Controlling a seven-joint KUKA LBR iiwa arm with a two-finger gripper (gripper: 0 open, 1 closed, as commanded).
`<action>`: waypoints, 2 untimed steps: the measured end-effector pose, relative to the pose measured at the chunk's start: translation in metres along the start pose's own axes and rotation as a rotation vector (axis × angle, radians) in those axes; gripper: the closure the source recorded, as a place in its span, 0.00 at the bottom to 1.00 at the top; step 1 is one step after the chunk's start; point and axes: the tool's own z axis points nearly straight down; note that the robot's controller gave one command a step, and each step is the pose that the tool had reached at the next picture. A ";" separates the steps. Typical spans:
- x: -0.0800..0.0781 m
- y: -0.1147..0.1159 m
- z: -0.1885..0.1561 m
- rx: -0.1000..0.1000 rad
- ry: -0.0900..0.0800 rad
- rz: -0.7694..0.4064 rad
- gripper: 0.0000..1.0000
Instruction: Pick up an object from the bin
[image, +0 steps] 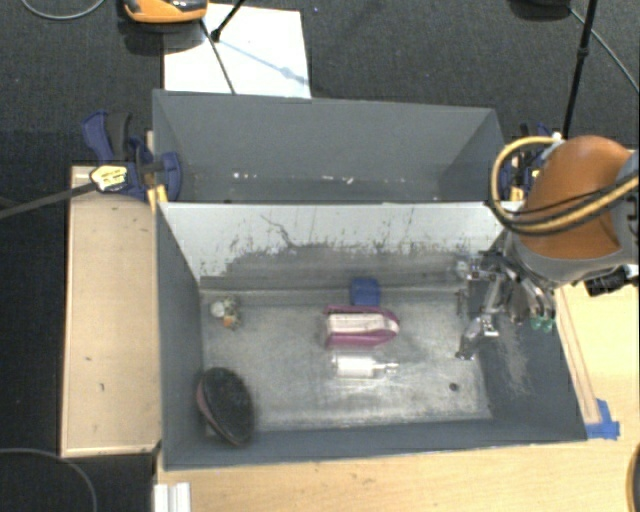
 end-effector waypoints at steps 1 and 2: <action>-0.029 0.056 0.011 -0.001 -0.008 0.168 0.00; 0.006 0.105 0.088 0.001 -0.004 0.455 0.00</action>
Offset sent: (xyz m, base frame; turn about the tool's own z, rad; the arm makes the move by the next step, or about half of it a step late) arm 0.0311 0.0508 -0.0109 0.1718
